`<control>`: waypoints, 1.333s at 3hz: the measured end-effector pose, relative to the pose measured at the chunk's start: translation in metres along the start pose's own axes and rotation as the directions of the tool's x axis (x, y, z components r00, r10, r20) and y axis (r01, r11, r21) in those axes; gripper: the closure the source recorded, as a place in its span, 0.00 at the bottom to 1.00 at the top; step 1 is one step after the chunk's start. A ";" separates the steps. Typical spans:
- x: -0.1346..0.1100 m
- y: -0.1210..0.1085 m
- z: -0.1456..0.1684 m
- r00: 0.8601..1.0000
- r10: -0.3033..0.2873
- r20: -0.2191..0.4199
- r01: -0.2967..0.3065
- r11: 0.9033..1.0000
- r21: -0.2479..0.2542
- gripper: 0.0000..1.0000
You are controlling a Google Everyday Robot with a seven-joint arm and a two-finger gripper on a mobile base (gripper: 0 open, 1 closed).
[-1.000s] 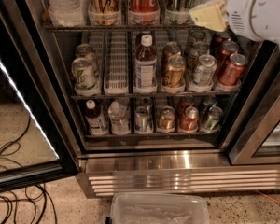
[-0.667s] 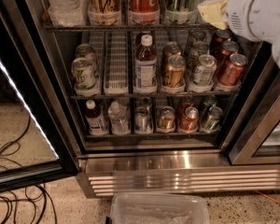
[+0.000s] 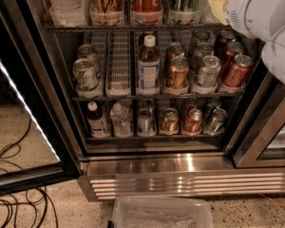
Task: Pick water bottle from top shelf of fridge
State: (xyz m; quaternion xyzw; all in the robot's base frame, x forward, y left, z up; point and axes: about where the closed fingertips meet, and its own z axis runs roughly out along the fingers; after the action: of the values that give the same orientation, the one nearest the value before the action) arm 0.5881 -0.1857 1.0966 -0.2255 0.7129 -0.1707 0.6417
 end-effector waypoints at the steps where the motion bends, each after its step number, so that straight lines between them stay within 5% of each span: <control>1: 0.001 0.004 0.013 1.000 -0.014 0.009 0.014 1.000 0.016 0.44; 4: 0.009 0.024 0.039 0.999 0.022 0.025 -0.023 1.000 0.020 0.42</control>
Offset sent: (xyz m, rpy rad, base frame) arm 0.0349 0.0255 -0.0379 -0.0261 -0.0418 -0.0035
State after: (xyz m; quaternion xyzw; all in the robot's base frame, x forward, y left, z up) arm 0.6238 -0.1684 1.0719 -0.2132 0.7057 -0.1677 0.6546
